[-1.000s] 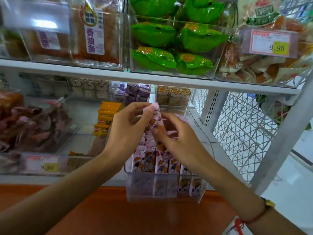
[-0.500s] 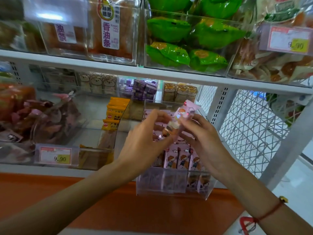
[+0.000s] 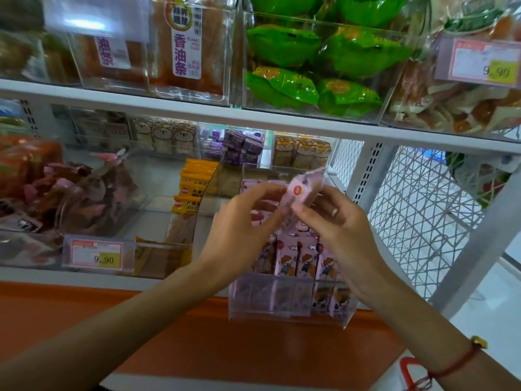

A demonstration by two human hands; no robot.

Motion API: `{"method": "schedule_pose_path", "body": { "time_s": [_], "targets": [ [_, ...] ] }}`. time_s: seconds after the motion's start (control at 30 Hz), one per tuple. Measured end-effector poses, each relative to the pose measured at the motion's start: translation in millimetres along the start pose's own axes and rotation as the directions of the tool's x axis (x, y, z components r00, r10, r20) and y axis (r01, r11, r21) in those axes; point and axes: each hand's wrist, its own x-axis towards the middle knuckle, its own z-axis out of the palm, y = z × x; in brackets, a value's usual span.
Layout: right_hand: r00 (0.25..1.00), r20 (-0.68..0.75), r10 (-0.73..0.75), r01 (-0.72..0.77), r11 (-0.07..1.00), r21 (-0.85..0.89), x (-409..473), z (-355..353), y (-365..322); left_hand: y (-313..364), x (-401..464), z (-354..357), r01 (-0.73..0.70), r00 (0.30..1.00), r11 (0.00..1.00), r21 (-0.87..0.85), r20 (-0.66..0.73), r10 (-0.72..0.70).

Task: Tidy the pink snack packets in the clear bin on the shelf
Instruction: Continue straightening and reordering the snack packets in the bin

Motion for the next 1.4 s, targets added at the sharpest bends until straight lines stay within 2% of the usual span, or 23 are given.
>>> {"method": "schedule_pose_path", "body": {
  "time_s": [0.07,0.17,0.23,0.33,0.4,0.47,0.53,0.63,0.7,0.77,0.9,1.03,1.13,1.2,1.27,1.33,1.4],
  "targets": [
    [1.000,0.011,-0.015,0.015,1.000,-0.016,-1.0,-2.1,-2.0,-0.7,1.4,-2.8,0.015,1.000,0.999,-0.043,0.012,-0.015],
    [0.999,-0.051,-0.003,0.002,1.000,-0.031,-2.7,-4.4,-4.0,2.3,-0.8,-4.2,0.033,0.996,0.996,-0.077,0.089,-0.026],
    [0.994,-0.093,0.065,-0.067,0.998,-0.020,-2.8,-6.0,-3.9,5.9,-1.0,-5.7,0.113,0.978,0.979,-0.169,0.193,-0.080],
    [0.979,-0.093,0.179,-0.173,0.983,0.064,-2.5,-7.1,-4.6,12.8,2.0,-7.3,0.309,0.911,0.911,-0.274,0.359,-0.201],
    [0.977,-0.084,0.198,-0.192,0.979,0.067,-2.6,-6.4,-4.8,13.8,3.2,-5.8,0.381,0.881,0.880,-0.283,0.399,-0.253],
    [0.976,-0.079,0.202,-0.198,0.979,0.054,-2.4,-5.8,-4.8,13.5,4.2,-4.2,0.375,0.882,0.879,-0.294,0.407,-0.240],
    [0.981,-0.053,0.185,-0.183,0.982,0.041,-1.4,-7.5,-5.5,13.7,4.3,-4.1,0.266,0.921,0.926,-0.268,0.355,-0.162],
    [0.993,0.075,0.087,-0.095,0.990,0.102,-0.9,-13.4,-7.0,10.2,4.3,-4.7,0.018,0.983,0.995,-0.099,0.184,0.000],
    [0.987,0.157,-0.019,-0.002,0.991,0.133,-2.1,-15.4,-7.2,8.2,3.8,-5.2,-0.077,0.992,0.996,-0.036,0.102,0.080],
    [0.982,0.172,-0.077,0.056,0.991,0.124,-2.5,-16.4,-5.7,7.3,3.1,-5.8,-0.120,0.990,0.993,0.002,0.072,0.119],
    [0.986,0.149,-0.076,0.066,0.996,0.066,-2.7,-17.8,-4.2,5.2,3.7,-4.6,-0.063,0.995,0.996,-0.059,0.078,0.067],
    [0.986,0.118,-0.117,0.142,0.964,-0.227,-7.2,-10.0,-3.3,9.6,6.1,-3.5,0.113,0.994,0.951,-0.287,0.024,-0.111],
    [0.978,0.034,-0.207,0.208,0.933,-0.295,-9.9,-1.3,-3.7,15.0,5.3,-0.7,0.126,0.991,0.930,-0.346,0.010,-0.131],
    [0.989,0.041,-0.139,0.145,0.968,-0.205,-8.3,-2.2,-2.9,15.1,6.6,-1.8,0.152,0.988,0.922,-0.356,0.028,-0.152],
    [0.991,0.129,0.044,-0.043,0.999,-0.006,-5.5,-5.6,-1.8,14.0,10.7,-6.0,0.238,0.971,0.884,-0.404,0.113,-0.210],
    [0.949,0.239,0.203,-0.246,0.955,0.164,-4.0,-7.1,-1.2,12.9,13.9,-11.1,0.305,0.951,0.822,-0.482,0.200,-0.235],
    [0.922,0.294,0.251,-0.303,0.942,0.145,-5.1,-6.3,-0.7,11.7,14.6,-13.9,0.307,0.951,0.810,-0.500,0.184,-0.247]
  ]
}}
